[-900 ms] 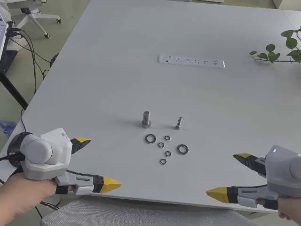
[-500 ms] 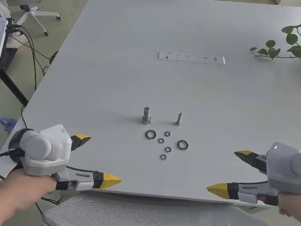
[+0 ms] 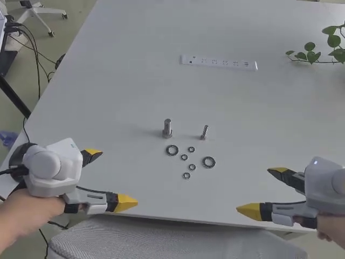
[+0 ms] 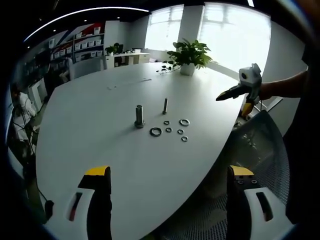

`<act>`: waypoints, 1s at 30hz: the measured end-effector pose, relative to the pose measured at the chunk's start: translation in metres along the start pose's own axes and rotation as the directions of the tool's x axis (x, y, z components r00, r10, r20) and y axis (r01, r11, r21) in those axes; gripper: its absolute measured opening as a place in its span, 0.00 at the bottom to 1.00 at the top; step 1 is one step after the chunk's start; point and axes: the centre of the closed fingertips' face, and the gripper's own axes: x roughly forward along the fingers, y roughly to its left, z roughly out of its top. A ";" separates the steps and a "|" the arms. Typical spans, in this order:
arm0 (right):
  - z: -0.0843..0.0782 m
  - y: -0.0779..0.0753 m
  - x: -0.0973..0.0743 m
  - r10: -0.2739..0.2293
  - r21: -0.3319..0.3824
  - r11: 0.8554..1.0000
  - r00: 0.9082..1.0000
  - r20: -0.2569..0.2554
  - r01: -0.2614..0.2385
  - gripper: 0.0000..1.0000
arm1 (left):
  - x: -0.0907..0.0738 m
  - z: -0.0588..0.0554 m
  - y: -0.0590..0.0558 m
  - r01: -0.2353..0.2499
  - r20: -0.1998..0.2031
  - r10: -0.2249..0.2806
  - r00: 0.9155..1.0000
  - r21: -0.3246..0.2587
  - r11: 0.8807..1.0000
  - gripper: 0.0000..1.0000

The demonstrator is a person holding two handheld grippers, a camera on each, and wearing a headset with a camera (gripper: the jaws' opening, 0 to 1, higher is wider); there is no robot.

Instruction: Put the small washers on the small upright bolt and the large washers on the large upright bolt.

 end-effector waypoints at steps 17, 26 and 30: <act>0.015 -0.017 0.016 0.014 -0.050 0.999 0.999 -0.044 -0.016 0.87 | 0.009 0.008 -0.012 0.019 0.007 -0.019 1.000 0.012 1.000 0.98; 0.026 -0.022 0.026 0.006 -0.095 0.995 0.996 -0.084 -0.014 0.82 | 0.011 0.010 -0.008 0.016 0.010 -0.016 1.000 0.014 1.000 0.97; 0.032 -0.024 0.033 0.006 -0.126 0.992 0.994 -0.112 -0.020 0.79 | 0.012 0.012 -0.005 0.011 0.009 -0.011 1.000 0.023 1.000 0.96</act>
